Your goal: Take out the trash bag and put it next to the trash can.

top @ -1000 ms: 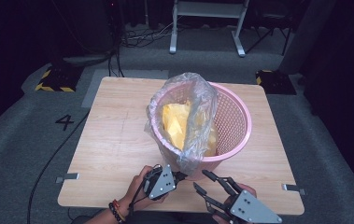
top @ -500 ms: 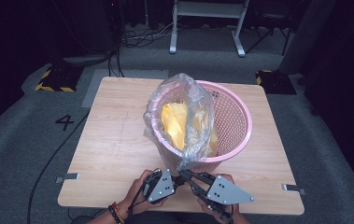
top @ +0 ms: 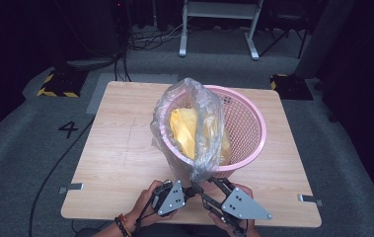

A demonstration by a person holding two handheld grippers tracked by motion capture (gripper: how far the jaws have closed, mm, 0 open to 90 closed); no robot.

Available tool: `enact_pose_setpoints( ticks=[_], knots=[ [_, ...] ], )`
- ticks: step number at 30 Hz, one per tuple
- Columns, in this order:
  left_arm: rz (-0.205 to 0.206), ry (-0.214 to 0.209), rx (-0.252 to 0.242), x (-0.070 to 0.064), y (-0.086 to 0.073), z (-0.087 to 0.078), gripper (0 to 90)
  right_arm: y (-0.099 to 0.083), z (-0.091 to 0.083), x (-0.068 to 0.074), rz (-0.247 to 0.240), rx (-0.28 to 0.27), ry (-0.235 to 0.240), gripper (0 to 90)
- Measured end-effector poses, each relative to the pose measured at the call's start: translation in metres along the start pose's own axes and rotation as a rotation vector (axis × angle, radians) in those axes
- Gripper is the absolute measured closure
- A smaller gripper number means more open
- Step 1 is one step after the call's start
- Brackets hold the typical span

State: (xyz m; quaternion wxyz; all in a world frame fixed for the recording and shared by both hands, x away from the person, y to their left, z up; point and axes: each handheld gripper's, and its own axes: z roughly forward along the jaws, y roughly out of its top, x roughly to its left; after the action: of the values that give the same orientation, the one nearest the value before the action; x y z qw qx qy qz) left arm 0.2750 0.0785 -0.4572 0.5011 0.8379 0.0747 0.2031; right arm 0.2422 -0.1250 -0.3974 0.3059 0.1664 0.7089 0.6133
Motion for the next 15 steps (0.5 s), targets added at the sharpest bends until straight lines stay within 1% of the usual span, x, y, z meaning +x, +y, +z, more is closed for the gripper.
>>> enact_pose_setpoints(
  ticks=[1,2,4,5,6,7,8,9,11,12,13,14,15],
  knots=[
    [0.007,-0.001,-0.002,0.0,-0.001,-0.002,89.7,-0.001,0.003,-0.001,0.003,0.007,0.017,83.9],
    [0.007,0.004,-0.007,-0.001,-0.002,-0.005,87.3,-0.001,0.005,-0.002,0.002,0.009,0.029,87.2],
    [-0.015,0.012,-0.024,-0.003,-0.004,-0.011,67.3,-0.002,0.009,-0.003,0.004,0.01,0.053,89.1],
    [-0.029,0.01,-0.041,-0.005,-0.005,-0.016,63.7,-0.001,0.011,-0.002,-0.004,0.012,0.053,89.4],
    [-0.028,0.021,-0.06,-0.006,-0.006,-0.022,58.5,-0.001,0.012,-0.001,-0.02,0.014,0.06,89.5],
    [-0.044,0.024,-0.093,-0.008,-0.007,-0.032,51.2,-0.001,0.013,0.0,-0.036,0.018,0.065,89.5],
    [-0.056,0.022,-0.11,-0.008,-0.008,-0.037,45.4,-0.001,0.015,0.003,-0.067,0.025,0.064,89.6],
    [-0.07,0.026,-0.13,-0.007,-0.008,-0.043,43.3,-0.001,0.015,0.003,-0.082,0.03,0.066,89.7],
    [-0.11,0.053,-0.206,-0.006,-0.006,-0.059,37.2,-0.001,0.017,0.003,-0.088,0.035,0.074,89.7],
    [-0.131,0.083,-0.247,-0.004,-0.002,-0.069,35.9,-0.002,0.018,0.003,-0.089,0.039,0.079,89.7],
    [-0.146,0.111,-0.274,-0.003,0.004,-0.076,35.5,-0.003,0.018,0.003,-0.094,0.045,0.081,89.7],
    [-0.154,0.137,-0.315,-0.002,0.011,-0.082,33.8,-0.003,0.019,0.003,-0.1,0.049,0.083,89.7],
    [-0.146,0.171,-0.332,-0.002,0.017,-0.085,32.5,-0.004,0.02,0.004,-0.11,0.054,0.087,89.7]
  ],
)
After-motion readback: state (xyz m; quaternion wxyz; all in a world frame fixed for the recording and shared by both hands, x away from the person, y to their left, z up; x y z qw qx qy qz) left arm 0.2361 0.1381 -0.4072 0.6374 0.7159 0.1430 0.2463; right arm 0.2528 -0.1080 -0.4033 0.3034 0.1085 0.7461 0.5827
